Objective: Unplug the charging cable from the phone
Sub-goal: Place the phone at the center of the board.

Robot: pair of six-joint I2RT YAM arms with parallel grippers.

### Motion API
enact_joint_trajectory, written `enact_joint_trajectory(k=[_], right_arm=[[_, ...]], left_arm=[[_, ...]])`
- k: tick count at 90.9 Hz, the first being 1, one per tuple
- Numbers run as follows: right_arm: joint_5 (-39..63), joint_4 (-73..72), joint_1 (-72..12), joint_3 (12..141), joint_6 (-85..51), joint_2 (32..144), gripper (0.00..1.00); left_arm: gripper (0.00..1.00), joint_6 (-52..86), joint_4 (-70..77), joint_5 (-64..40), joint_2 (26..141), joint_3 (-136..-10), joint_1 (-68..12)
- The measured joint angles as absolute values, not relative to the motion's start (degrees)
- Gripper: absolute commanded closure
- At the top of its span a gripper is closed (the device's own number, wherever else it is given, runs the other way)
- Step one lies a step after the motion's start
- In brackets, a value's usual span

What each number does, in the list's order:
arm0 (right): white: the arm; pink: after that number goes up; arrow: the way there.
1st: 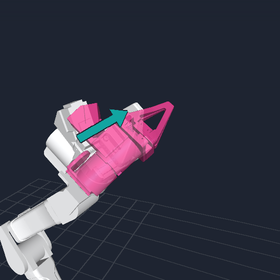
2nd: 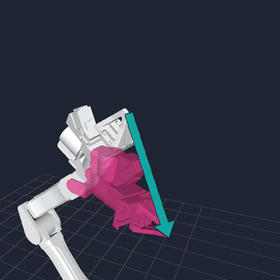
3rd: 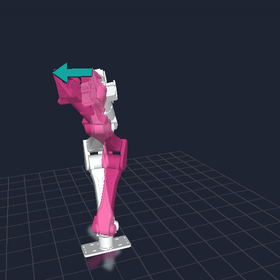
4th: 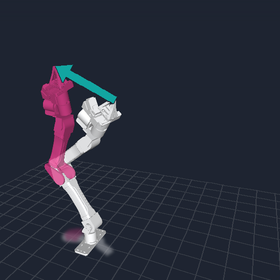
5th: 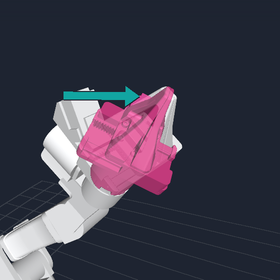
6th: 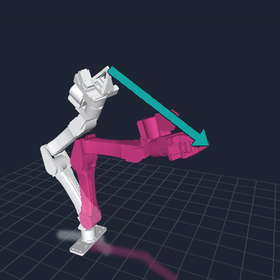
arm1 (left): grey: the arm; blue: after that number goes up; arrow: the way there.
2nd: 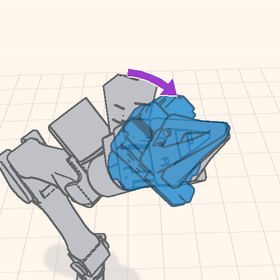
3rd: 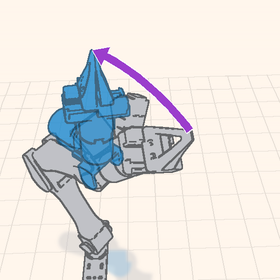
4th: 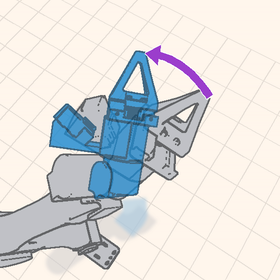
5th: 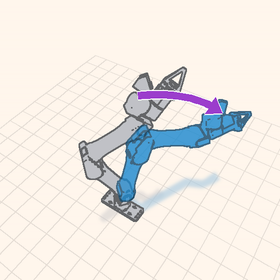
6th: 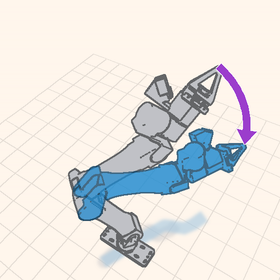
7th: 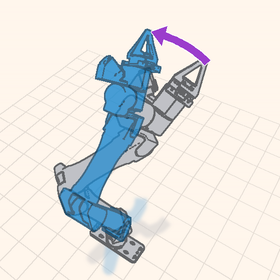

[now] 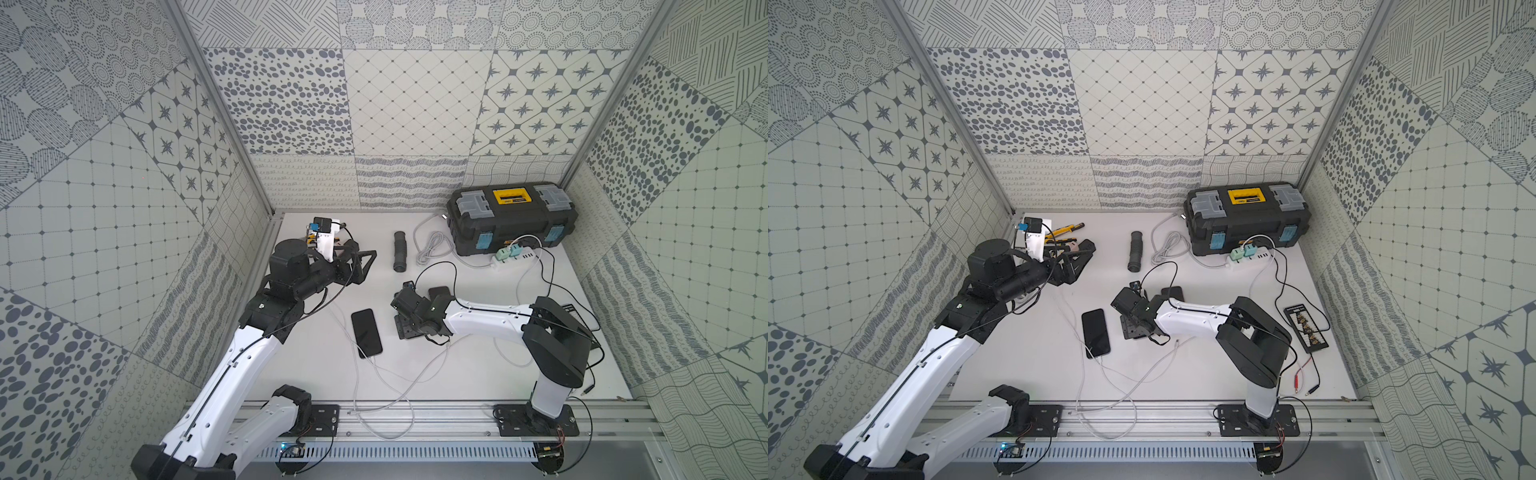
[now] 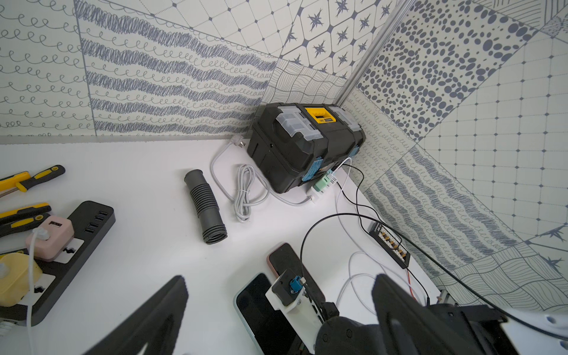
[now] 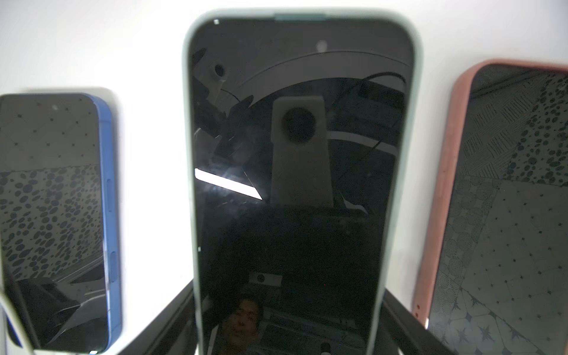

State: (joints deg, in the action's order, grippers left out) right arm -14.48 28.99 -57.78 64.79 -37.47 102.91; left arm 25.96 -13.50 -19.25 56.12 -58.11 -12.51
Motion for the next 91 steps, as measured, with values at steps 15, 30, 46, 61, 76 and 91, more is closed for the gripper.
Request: enact_joint_trajectory(k=[15, 30, 46, 61, 76, 91], right_arm=[[-14.5, 29.0, -57.7, 64.8, -38.0, 104.3, 0.37], [-14.5, 29.1, -57.7, 64.8, -38.4, 105.2, 0.34], [-14.5, 29.3, -57.7, 64.8, -38.6, 105.3, 0.26], [-14.5, 29.4, -57.7, 64.8, -38.6, 105.3, 0.16], [-14.8, 29.4, -57.7, 64.9, -38.5, 105.3, 0.05], [-15.9, 30.9, -57.8, 66.8, -38.1, 105.3, 0.03]], left_arm=[[0.02, 26.0, -13.5, -19.1, 56.1, -58.1, -12.5], [0.02, 25.9, -13.6, -19.0, 55.9, -58.1, -12.5], [0.02, 25.9, -13.9, -18.6, 55.6, -58.1, -12.5], [0.02, 25.7, -13.9, -18.5, 55.5, -58.1, -12.5], [0.02, 25.5, -13.9, -18.2, 55.5, -58.1, -12.5], [0.02, 25.5, -14.0, -18.2, 55.5, -58.1, -12.5]])
